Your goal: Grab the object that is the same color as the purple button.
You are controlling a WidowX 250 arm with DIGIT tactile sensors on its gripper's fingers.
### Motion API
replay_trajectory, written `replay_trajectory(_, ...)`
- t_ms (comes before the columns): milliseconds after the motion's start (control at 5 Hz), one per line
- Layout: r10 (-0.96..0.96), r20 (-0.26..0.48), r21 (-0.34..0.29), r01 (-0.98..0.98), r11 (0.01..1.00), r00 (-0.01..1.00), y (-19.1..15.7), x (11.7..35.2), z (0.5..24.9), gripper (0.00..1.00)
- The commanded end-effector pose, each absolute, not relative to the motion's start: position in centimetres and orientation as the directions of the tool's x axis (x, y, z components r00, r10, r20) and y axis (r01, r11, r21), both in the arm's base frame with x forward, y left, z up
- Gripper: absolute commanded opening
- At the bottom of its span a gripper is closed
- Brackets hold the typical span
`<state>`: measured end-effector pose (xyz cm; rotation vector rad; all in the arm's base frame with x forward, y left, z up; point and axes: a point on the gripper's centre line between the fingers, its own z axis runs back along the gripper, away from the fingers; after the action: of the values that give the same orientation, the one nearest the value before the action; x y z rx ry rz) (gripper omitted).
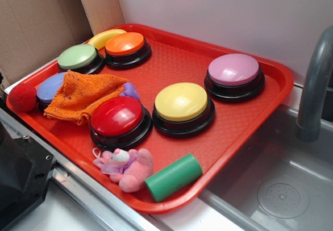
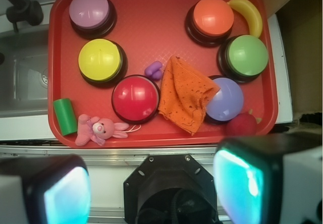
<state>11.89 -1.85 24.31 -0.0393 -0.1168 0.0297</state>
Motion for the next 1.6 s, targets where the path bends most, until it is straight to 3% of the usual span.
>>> replay_trajectory(0, 0.032, 0.116, -0.041, -0.027, 0.999, 0.993, -1.8, 11.9, 24.3, 1.0)
replay_trajectory(200, 0.207, 0.126, -0.089, -0.197, 0.976, 0.97, -1.5, 12.7, 23.6, 1.0)
replay_trajectory(600, 0.573, 0.146, -0.094, -0.565, 0.82, 0.806, 0.5, 16.3, 19.6, 1.0)
replay_trajectory(1000, 0.743, 0.194, -0.066, -0.748, 0.661, 0.64, 0.9, 19.3, 14.4, 1.0)
replay_trajectory(1400, 0.809, 0.169, -0.058, -0.813, 0.579, 0.563, 1.3, 22.3, 10.0, 1.0)
